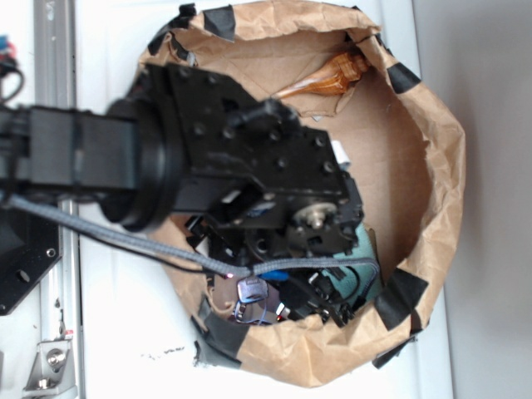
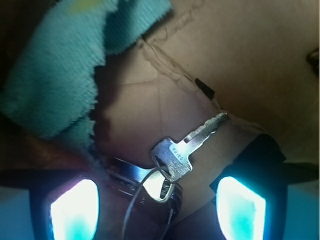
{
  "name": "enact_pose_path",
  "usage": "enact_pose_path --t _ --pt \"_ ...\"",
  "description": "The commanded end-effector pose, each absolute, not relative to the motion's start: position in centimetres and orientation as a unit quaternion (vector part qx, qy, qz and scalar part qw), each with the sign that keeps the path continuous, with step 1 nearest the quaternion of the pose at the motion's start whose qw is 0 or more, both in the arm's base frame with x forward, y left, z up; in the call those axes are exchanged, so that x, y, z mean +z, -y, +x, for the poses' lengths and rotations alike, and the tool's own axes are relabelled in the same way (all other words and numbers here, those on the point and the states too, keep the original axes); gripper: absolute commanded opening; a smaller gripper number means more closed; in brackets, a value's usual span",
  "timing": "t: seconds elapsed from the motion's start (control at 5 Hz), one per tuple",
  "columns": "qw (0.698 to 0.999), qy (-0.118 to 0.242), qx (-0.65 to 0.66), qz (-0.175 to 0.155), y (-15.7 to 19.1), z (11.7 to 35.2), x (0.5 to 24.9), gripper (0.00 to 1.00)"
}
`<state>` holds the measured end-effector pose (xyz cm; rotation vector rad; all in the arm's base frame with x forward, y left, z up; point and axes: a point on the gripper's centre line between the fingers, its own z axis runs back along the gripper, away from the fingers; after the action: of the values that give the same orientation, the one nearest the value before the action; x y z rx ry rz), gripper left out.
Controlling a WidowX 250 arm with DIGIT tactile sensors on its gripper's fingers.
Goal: Grab the silver keys.
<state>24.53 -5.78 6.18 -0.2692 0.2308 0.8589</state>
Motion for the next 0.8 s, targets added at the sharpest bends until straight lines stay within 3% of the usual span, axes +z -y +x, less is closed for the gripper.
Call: enact_pose_path --t 0.0,0.4,0.6 --pt "0.897 -0.123 0.406 -0.127 6.7 26.0 5.3 1.00" --pt "0.889 -0.227 0.371 -0.141 7.6 25.1 5.5 1.00" --pt "0.894 -0.230 0.359 -0.139 7.6 23.9 6.6 1.00"
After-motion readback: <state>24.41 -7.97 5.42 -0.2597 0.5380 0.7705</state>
